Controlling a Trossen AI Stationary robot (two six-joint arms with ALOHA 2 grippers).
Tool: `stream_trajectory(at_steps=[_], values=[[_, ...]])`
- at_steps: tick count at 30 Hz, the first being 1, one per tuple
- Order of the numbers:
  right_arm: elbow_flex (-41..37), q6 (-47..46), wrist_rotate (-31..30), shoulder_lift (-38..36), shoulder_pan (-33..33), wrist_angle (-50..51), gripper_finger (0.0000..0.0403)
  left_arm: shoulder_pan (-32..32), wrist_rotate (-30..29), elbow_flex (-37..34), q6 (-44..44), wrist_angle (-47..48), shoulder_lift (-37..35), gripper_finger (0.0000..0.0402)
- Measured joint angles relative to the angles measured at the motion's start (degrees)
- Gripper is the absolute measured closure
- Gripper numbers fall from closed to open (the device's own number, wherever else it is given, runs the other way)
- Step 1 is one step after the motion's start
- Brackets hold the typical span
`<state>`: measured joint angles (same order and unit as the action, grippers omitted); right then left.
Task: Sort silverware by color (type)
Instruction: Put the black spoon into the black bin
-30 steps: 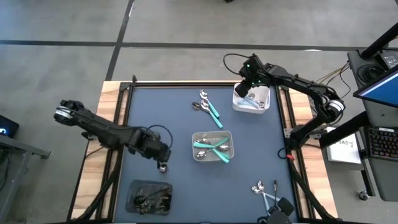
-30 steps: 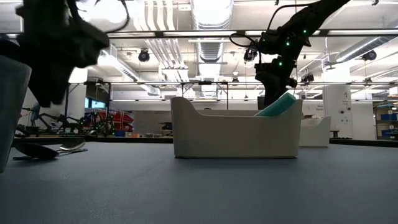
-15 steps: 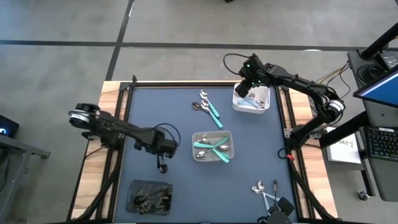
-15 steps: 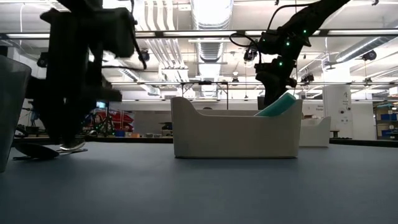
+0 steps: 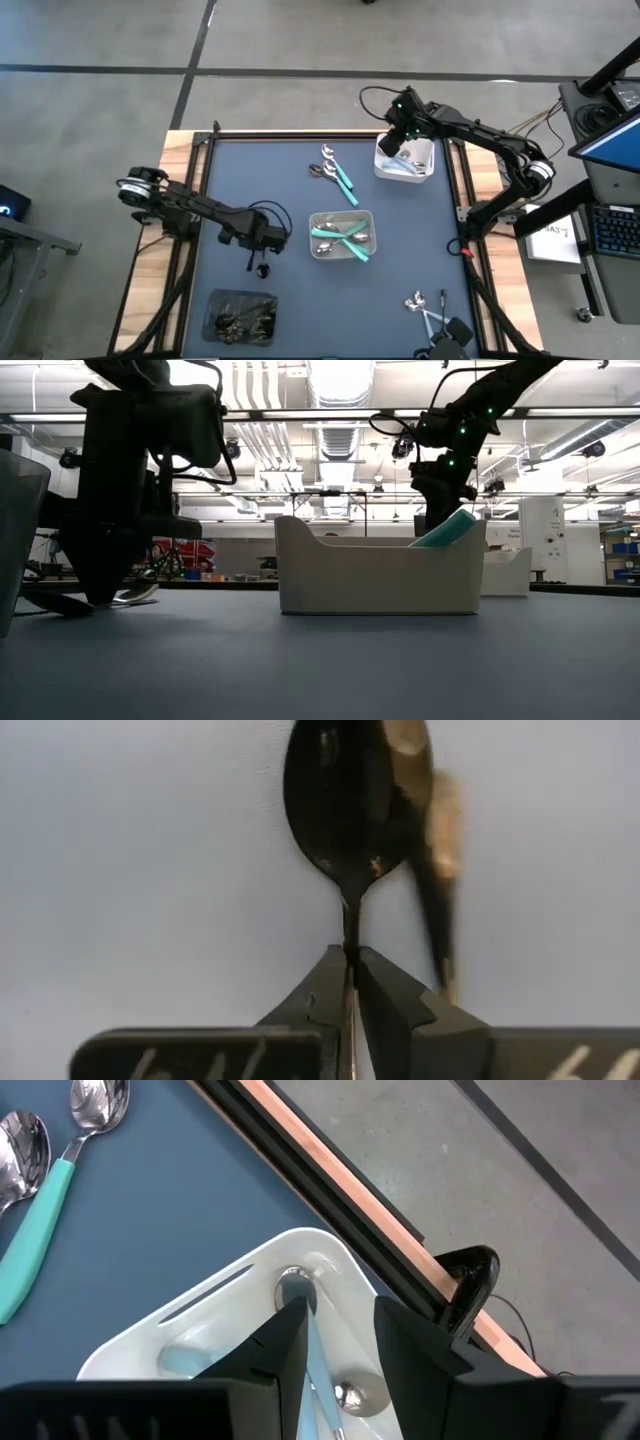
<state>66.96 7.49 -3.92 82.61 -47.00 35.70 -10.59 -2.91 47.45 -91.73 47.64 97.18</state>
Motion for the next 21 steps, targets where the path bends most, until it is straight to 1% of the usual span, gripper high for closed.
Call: stream_trajectory(at_steps=[4, 7, 9, 11, 16, 18, 21], values=[[-0.32, 0.0, -0.02, 0.0, 0.0, 0.04, 0.0294, 0.0, 0.01, -0.08, -2.47, 0.53, -0.48, 0.0397], [-0.67, 0.0, 0.02, 0.0, 0.0, 0.84, 0.0294, 0.0, -1.2, 0.0, -4.09, 1.28, -2.23, 0.0399], [-0.7, 0.0, 0.02, 0.0, 0.0, 1.66, 0.0294, 0.05, -2.9, 0.36, -4.82, 1.48, -4.07, 0.04], [-0.74, 0.0, 0.0, 0.0, 0.0, 2.14, 0.0294, 0.58, -6.5, 0.2, -5.02, 3.13, -6.42, 0.04], [-0.89, -0.87, 0.73, 0.0, -0.02, 2.92, 0.0294, 0.66, -11.34, 0.6, -5.04, 1.96, -12.75, 0.0401], [-0.94, -2.37, 4.03, 0.0, -0.02, 2.85, 0.0294, 0.76, -15.05, 1.08, -4.49, 0.89, -15.2, 0.0401], [-0.96, -5.01, 12.83, 0.0, 0.12, 1.85, 0.0294, 1.01, -21.25, 1.39, -2.9, -2.26, -18.49, 0.0401]])
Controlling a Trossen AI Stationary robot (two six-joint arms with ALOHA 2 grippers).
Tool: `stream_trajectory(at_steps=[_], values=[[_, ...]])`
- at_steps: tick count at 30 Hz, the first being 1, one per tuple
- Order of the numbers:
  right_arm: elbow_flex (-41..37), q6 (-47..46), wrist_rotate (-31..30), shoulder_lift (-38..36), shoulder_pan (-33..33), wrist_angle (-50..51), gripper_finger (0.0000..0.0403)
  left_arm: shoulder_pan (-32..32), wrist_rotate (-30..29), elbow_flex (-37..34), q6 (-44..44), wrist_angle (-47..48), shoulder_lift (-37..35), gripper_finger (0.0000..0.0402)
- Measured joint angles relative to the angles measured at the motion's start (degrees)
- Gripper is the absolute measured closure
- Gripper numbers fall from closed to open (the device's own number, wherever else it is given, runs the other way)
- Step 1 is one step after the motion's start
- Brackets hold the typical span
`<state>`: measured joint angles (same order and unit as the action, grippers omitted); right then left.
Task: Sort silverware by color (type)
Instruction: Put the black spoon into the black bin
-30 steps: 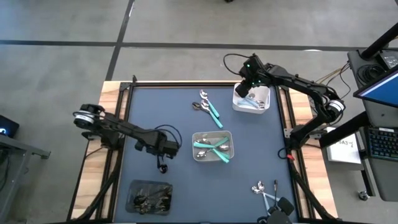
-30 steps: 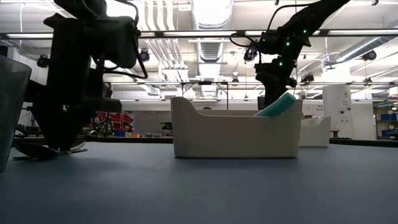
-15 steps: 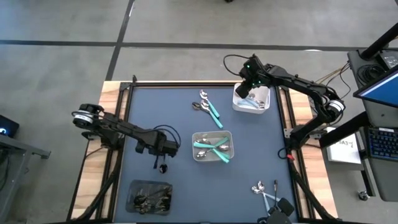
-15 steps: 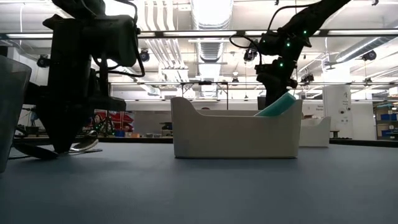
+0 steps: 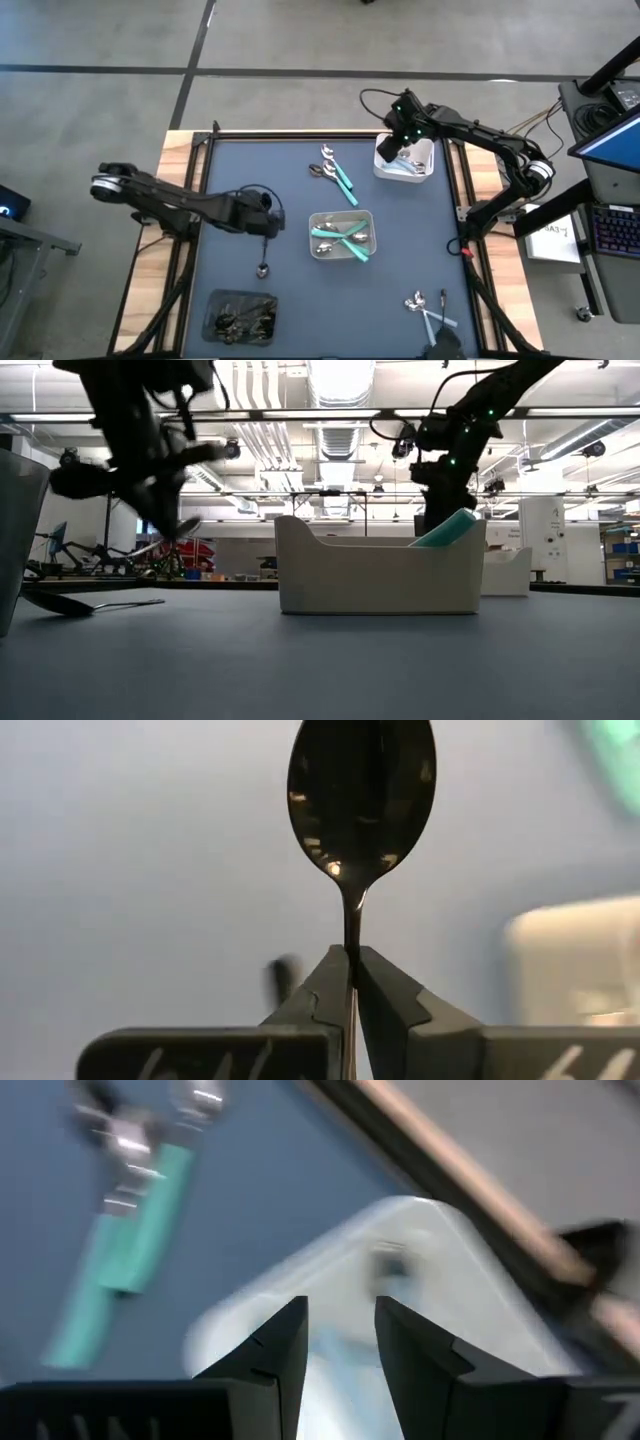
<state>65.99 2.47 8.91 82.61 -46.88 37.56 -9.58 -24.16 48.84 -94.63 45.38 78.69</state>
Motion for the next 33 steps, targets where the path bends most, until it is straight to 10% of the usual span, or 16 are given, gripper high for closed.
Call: stream_trajectory(at_steps=[5, 11, 22, 33], values=[[-0.61, -7.14, 12.49, 0.0, 2.25, -7.41, 0.0294, 2.64, -8.66, 0.02, 4.42, -6.83, -3.49, 0.0401], [-1.02, -12.21, 13.71, 0.0, 8.84, -14.58, 0.0294, 10.28, -14.06, 0.11, 13.91, -15.56, -4.37, 0.0401], [-1.04, -24.38, 13.57, 0.76, 14.55, -31.79, 0.0287, 24.68, -10.56, 0.2, 36.34, -43.83, -2.44, 0.0402], [2.98, -36.11, 13.5, 9.44, 16.95, -38.33, 0.0259, 31.68, -2.25, 0.2, 39.94, -50.57, -0.68, 0.0402]])
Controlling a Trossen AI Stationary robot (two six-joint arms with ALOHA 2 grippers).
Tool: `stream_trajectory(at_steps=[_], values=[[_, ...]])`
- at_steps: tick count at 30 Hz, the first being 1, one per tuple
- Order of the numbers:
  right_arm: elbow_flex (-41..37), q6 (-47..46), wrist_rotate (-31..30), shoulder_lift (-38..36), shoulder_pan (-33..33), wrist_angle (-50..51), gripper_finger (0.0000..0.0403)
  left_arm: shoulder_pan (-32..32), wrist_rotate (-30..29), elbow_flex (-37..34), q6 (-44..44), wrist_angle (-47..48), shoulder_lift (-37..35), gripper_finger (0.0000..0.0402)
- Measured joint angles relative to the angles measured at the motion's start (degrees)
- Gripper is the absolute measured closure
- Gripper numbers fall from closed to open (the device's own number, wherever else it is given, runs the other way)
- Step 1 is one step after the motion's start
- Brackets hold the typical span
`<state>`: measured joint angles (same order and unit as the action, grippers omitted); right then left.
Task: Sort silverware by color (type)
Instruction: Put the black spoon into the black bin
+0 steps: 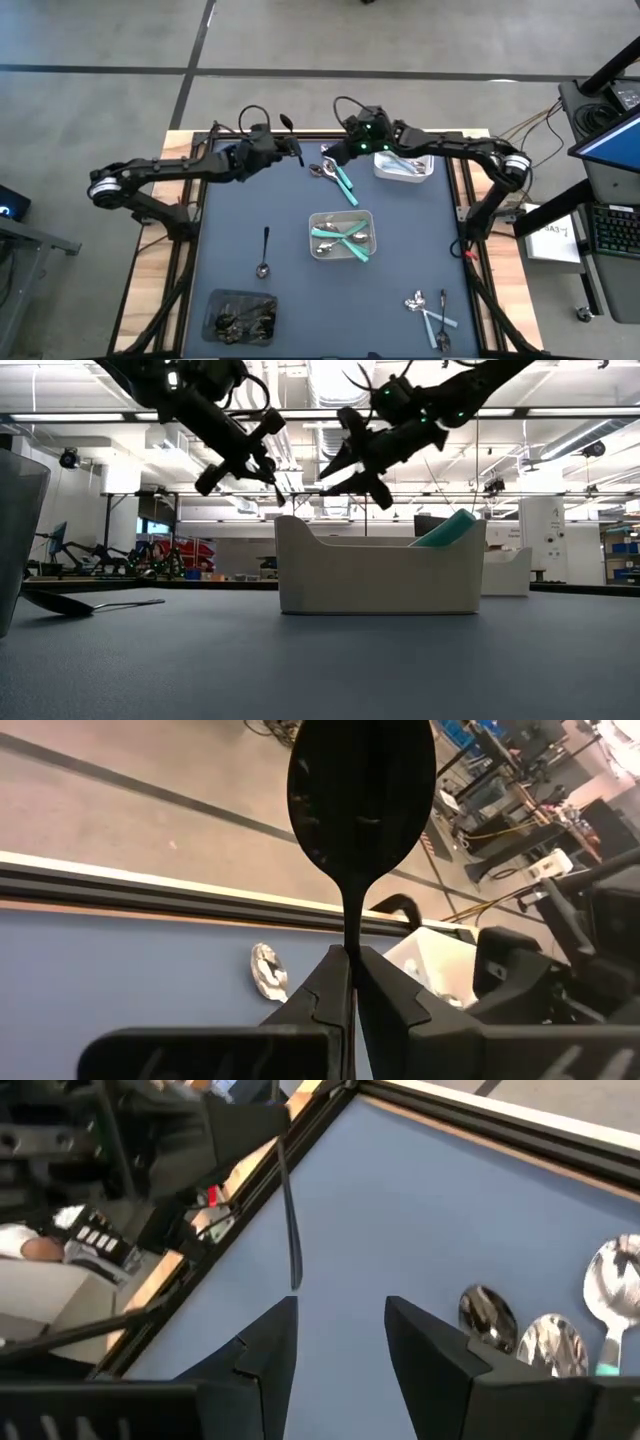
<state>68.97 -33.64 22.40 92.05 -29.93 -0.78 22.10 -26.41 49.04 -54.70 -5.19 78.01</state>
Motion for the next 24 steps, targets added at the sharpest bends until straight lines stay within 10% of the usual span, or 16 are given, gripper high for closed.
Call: stream_trajectory(at_steps=[24], values=[[18.91, 3.66, -0.61, 15.39, 4.46, 8.85, 0.0262, 0.27, 2.04, 0.0, -1.15, -1.09, 1.91, 0.0401]])
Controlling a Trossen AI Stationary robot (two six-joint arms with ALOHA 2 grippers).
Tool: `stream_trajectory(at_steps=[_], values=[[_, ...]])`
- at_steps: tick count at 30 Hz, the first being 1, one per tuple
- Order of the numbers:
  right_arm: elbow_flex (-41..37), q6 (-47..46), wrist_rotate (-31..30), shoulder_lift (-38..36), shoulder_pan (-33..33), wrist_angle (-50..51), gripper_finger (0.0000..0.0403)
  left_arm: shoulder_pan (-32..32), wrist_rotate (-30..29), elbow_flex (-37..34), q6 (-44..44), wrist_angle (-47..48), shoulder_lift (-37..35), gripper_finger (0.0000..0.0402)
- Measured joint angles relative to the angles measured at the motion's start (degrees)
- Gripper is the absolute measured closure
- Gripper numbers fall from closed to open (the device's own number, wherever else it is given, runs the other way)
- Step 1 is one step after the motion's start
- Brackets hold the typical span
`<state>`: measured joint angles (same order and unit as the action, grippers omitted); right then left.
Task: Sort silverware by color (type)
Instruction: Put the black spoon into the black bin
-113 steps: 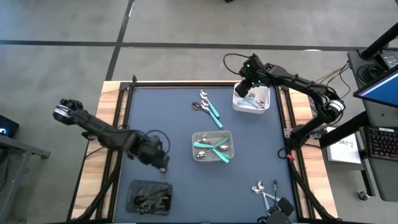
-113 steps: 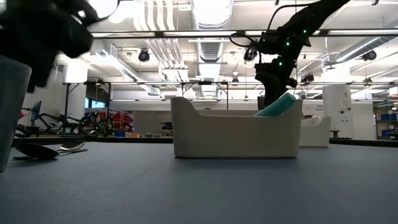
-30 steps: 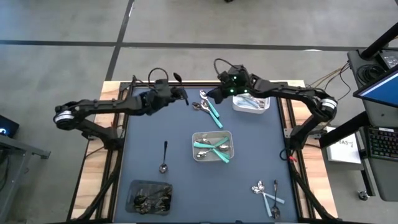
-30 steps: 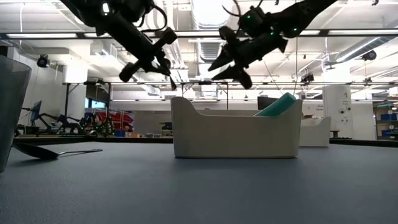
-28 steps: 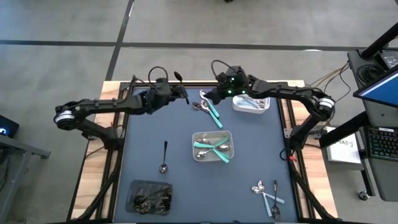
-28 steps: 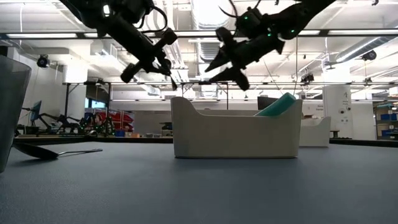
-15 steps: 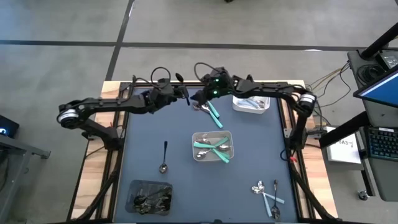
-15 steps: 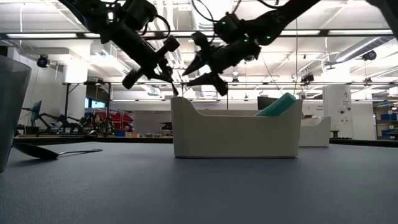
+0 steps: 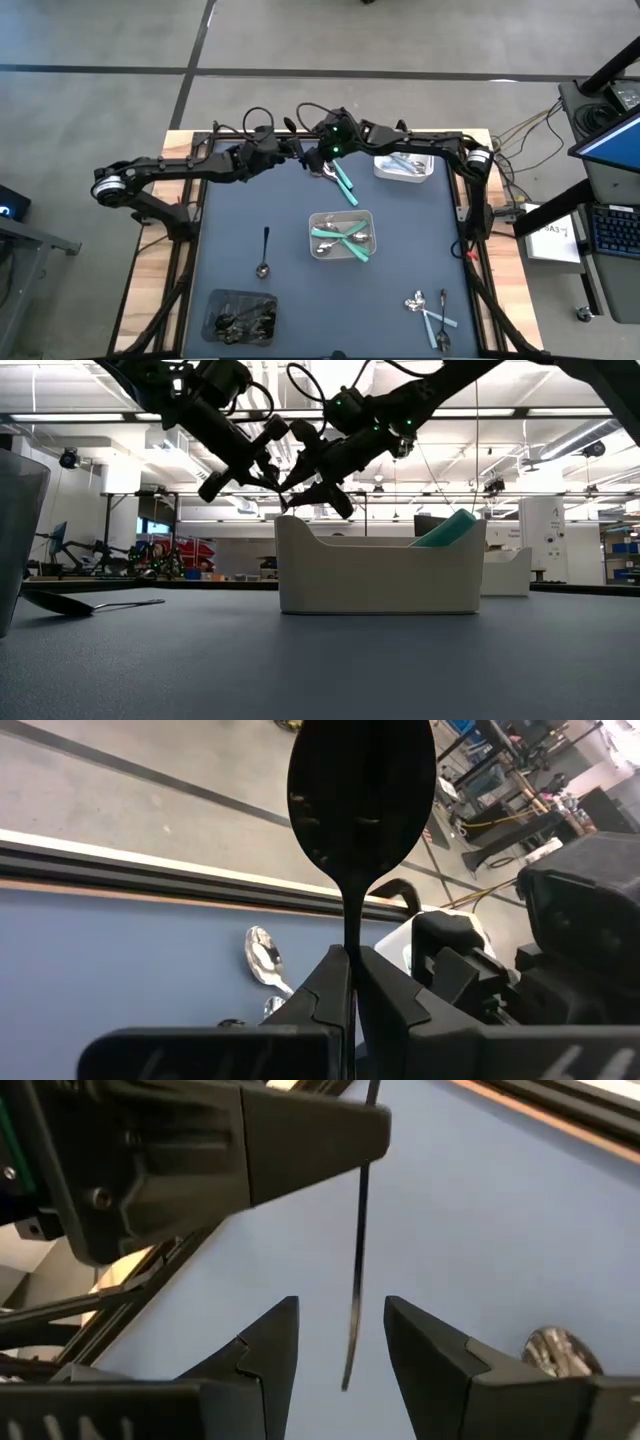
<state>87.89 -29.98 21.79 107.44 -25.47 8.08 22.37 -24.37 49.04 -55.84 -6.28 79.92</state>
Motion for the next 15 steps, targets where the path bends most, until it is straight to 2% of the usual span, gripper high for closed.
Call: stream_trajectory(at_steps=[7, 15], values=[[0.05, 0.15, -1.21, 0.09, 0.23, -0.36, 0.027, 0.04, 0.32, 0.0, 0.51, -0.73, 0.0, 0.0401], [0.05, 0.22, -1.21, 0.17, 0.22, -1.21, 0.033, 0.07, 1.43, 0.0, 0.6, -2.2, 0.0, 0.0401]])
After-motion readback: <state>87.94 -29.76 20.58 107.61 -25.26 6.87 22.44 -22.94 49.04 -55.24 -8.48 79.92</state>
